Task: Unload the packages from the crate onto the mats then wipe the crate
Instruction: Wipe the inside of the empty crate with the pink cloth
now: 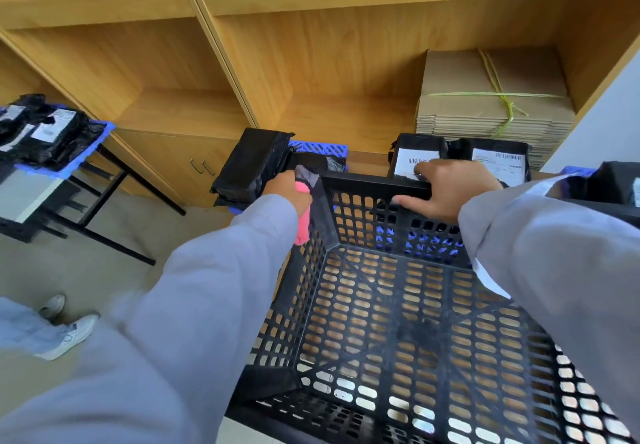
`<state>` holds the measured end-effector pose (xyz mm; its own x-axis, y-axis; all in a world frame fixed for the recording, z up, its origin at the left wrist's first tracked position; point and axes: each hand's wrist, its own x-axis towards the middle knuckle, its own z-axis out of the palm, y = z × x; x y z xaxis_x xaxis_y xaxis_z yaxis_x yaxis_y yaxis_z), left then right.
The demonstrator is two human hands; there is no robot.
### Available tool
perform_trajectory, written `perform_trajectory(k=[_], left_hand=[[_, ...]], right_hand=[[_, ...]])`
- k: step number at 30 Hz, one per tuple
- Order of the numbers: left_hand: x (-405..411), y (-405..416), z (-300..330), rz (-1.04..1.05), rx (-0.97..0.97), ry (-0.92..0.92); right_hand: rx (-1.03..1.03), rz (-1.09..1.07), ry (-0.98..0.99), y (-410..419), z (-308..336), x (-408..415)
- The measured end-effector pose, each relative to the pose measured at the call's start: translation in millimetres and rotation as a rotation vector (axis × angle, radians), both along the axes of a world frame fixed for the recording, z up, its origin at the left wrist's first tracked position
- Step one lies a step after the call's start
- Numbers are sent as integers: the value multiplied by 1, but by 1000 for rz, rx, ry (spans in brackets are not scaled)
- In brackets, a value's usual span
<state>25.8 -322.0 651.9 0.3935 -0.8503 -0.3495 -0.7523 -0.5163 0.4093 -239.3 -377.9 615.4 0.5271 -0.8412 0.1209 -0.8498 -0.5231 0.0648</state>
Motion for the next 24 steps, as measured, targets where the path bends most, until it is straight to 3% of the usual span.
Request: perform_trajectory(k=[4,9,13,18,22,24], left_hand=[[-13,23,-3,5,147,-228],[-13,71,-7,18,175,-322],[-7,117,-8,42,81,-304],[-4,172,-6,116,117,-220],[-4,203,-1,165,263,-185],[-4,214,-1,185,232,-141]], right_hand=[[100,3,149,-3,6,2],[16,37,198,1,6,1],[-11,39,208,2,4,0],[-16,43,192,3,2,-1],[-22,49,179,7,0,-1],[-25,52,166,8,1,-1]])
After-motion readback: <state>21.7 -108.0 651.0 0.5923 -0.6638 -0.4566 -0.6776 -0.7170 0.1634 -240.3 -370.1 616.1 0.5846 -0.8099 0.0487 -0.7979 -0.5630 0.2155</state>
